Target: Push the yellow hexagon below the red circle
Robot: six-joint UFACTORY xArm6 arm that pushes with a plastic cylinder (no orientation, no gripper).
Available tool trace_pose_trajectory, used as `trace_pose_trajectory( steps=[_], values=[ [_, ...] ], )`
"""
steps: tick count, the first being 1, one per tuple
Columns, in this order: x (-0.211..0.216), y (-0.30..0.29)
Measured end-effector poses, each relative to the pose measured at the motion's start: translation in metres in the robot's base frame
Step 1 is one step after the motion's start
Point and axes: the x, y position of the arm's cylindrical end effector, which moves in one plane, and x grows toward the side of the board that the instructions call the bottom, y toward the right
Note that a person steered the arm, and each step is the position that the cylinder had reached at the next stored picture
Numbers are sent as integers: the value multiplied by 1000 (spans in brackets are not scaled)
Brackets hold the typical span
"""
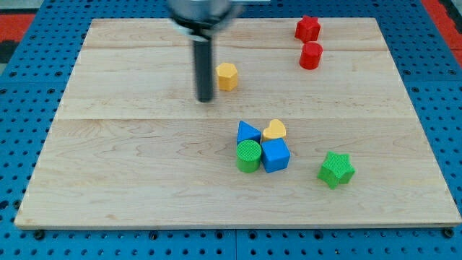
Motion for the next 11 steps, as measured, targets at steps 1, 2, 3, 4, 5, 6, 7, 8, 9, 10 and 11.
trace_pose_trajectory(
  steps=[1, 2, 3, 4, 5, 6, 7, 8, 9, 10, 11],
  values=[
    [-40, -7],
    [-22, 102],
    [-26, 149],
    [-66, 129],
    [-58, 173],
    [-38, 193],
    [-59, 126],
    [-24, 138],
    [-19, 163],
    [-17, 182],
    [-13, 155]
  ],
)
